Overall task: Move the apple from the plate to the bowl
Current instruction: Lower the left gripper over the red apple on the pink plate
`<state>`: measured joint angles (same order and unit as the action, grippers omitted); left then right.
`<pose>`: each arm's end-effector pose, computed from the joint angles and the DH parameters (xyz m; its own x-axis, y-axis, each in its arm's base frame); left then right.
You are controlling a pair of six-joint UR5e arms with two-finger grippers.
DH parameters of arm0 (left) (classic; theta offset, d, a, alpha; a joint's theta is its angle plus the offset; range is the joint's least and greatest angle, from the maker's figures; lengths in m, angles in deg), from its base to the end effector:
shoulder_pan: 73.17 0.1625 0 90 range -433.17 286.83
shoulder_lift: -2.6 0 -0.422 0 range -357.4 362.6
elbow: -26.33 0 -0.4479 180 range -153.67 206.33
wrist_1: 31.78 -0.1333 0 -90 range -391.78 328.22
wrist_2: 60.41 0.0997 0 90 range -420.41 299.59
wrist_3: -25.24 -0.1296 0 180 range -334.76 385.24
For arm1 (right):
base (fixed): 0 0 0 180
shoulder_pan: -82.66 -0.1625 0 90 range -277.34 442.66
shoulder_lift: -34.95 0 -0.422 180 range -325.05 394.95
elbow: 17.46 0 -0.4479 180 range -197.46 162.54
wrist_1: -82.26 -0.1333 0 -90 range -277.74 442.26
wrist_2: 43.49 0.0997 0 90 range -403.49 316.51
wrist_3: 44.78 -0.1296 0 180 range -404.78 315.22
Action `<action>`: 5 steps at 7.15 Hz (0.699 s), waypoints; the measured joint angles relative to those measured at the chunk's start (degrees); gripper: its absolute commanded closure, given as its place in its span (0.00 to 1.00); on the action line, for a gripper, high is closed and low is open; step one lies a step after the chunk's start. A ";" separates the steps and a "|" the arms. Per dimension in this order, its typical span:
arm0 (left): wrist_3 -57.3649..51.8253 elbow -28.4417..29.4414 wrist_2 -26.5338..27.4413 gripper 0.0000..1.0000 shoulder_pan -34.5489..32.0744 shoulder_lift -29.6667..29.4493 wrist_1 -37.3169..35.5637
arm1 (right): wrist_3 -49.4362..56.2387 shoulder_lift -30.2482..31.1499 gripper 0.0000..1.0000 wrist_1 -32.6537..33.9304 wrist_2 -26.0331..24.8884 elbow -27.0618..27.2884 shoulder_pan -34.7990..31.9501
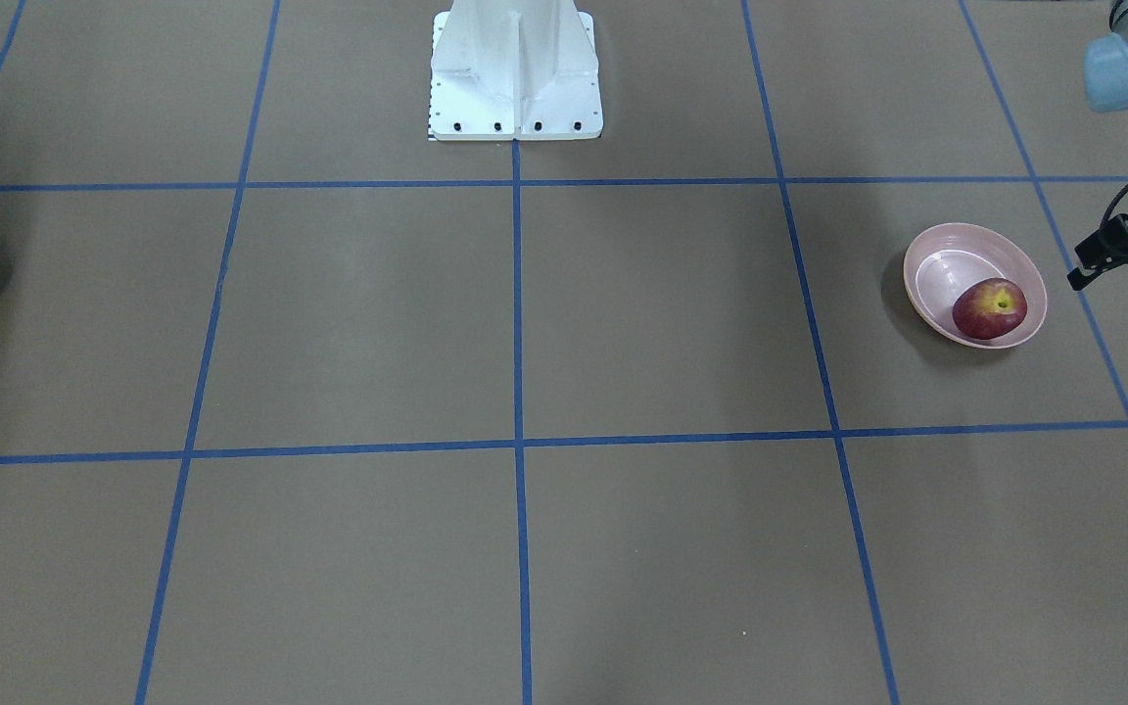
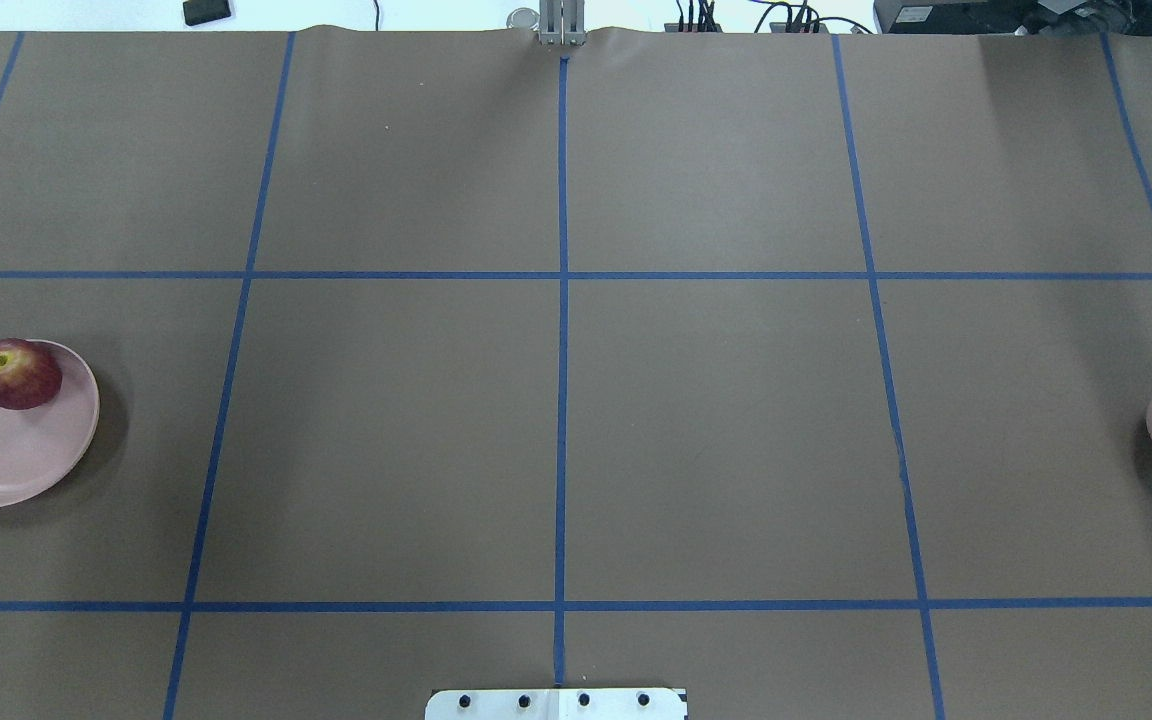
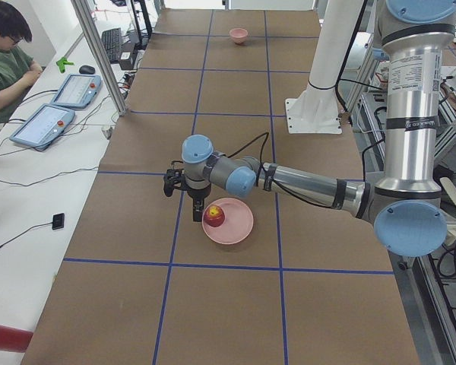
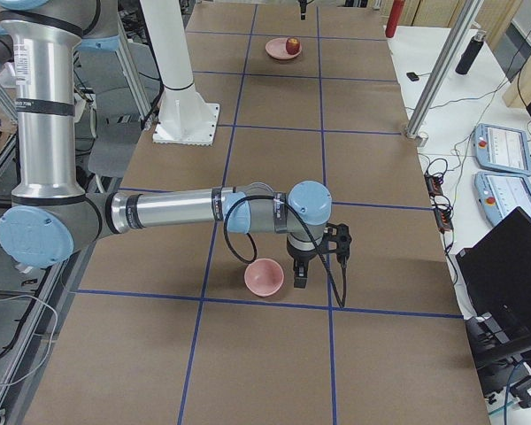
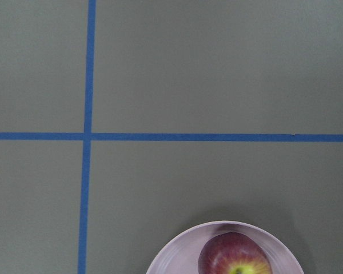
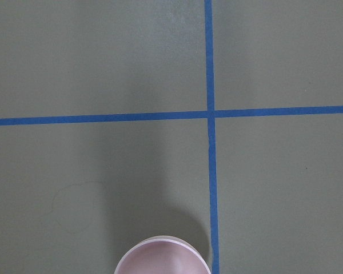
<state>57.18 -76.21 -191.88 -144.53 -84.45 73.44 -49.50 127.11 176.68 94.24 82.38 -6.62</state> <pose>0.1312 -0.5374 0.5556 0.6806 -0.0283 -0.7321 0.0824 0.9959 0.0381 0.0307 -0.5329 0.6057 0.6708 0.0318 0.7410 -0.0428 0.9991 -0.0041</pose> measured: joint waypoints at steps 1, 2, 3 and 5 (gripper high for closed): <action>1.65 0.15 0.68 0.02 1.68 0.29 0.99 | -0.04 -0.01 0.00 0.01 0.17 0.01 0.10; 2.92 0.44 2.27 0.02 3.44 0.29 1.55 | -0.08 0.01 0.00 0.03 0.28 0.01 0.12; 3.69 1.02 4.21 0.02 5.00 0.16 1.97 | -0.10 0.02 0.00 0.05 0.32 -0.04 0.15; 5.01 3.60 5.39 0.02 7.08 -0.40 4.93 | -0.12 -0.01 0.00 0.02 0.34 -0.33 0.16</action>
<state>62.19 -72.61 -186.49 -137.45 -84.85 78.37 -49.61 127.10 176.70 94.58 82.04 -6.46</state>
